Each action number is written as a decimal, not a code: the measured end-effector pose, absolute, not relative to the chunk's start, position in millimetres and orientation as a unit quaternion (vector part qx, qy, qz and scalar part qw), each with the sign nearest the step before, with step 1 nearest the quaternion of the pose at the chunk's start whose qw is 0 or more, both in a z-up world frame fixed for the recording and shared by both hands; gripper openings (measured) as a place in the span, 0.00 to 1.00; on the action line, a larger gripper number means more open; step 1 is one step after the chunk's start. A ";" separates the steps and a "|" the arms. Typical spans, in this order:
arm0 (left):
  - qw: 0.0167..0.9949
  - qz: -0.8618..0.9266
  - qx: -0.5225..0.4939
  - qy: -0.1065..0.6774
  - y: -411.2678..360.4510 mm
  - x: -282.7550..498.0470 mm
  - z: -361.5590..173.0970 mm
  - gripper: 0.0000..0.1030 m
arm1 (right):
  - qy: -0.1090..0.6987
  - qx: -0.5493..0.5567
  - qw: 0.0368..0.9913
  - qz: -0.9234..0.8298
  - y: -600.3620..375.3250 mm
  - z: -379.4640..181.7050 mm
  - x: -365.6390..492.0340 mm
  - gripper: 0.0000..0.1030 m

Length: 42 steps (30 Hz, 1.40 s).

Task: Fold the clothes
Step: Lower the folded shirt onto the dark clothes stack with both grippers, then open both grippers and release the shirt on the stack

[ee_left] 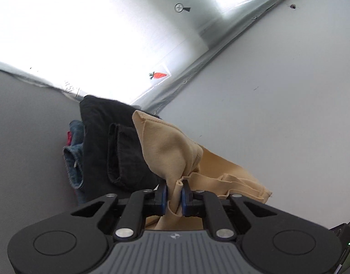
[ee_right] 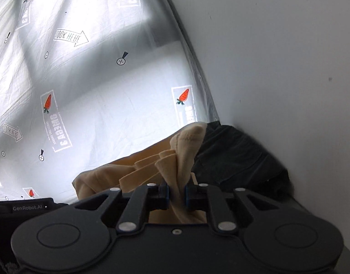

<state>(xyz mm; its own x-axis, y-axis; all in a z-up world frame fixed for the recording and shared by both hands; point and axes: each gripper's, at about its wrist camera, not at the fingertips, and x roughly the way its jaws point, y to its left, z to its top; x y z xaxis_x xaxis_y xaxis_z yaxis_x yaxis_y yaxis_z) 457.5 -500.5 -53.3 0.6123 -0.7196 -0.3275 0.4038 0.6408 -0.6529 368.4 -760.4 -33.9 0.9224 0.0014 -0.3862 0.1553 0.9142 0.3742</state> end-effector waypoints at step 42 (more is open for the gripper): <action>0.979 -0.087 -0.156 0.099 -425.1 475.6 -5.0 1.00 | 0.233 -0.091 0.967 -0.052 -714.0 -76.9 581.1 0.86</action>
